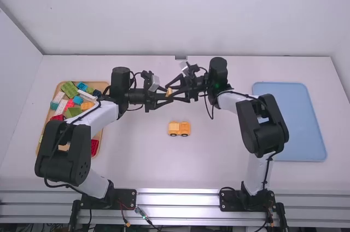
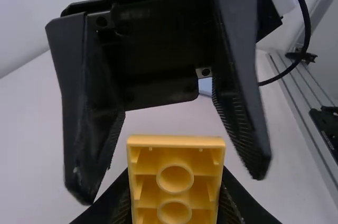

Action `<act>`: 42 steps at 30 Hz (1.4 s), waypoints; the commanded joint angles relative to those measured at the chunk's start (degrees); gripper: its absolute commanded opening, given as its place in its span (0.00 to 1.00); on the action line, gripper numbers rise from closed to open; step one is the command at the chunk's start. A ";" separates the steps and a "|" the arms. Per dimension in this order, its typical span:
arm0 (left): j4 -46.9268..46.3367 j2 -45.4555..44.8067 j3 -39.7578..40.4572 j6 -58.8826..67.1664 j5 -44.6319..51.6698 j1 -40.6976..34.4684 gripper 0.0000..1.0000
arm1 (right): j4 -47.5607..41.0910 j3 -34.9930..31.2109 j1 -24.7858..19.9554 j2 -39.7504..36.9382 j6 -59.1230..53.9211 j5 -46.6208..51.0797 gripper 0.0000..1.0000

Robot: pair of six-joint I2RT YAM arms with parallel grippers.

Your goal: Assemble lego blocks to make yellow taxi

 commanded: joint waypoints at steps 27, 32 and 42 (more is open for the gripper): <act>3.02 0.24 0.61 -1.53 1.07 0.02 0.03 | 0.15 1.38 -0.02 0.85 -0.04 0.31 0.29; 3.26 0.22 0.61 -1.55 1.05 0.02 0.31 | 0.15 1.38 -0.02 0.85 -0.04 0.33 0.28; 2.97 0.24 0.61 -0.50 0.98 0.02 0.99 | 0.22 1.38 -0.02 0.85 0.11 1.88 0.28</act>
